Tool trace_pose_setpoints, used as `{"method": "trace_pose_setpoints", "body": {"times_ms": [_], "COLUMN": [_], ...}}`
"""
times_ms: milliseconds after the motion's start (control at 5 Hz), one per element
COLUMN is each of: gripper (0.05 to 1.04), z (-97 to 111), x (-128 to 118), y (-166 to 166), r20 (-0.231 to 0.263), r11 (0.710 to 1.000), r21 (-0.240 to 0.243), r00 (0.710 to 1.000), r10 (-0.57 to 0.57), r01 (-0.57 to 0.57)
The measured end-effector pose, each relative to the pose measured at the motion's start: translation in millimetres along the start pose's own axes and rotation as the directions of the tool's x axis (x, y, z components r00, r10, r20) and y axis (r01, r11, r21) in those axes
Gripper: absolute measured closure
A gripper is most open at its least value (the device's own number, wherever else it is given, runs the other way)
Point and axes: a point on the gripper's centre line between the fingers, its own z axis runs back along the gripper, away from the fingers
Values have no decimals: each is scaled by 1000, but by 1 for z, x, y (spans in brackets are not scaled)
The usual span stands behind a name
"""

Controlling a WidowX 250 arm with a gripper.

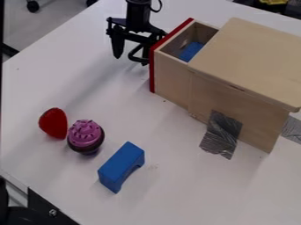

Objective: Open the drawer

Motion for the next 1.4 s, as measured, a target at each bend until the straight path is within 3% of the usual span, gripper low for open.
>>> {"method": "trace_pose_setpoints", "body": {"times_ms": [200,400,800,1000,1400], "gripper": [86,144,715,864,880], "z": [0,0,-3,-3,-3], "x": [0,0,0,-2,-3], "y": [0,0,2,2,3], "r20": [-2,0,11,6,-1], "r11": [1000,1000,1000,1000,1000], "r21": [-1,-1,-15,-12,-12], "r00": [1000,1000,1000,1000,1000], "r10": [-1,2,10,-9,-10], "r01": [1,-2,-9,9,10]}}
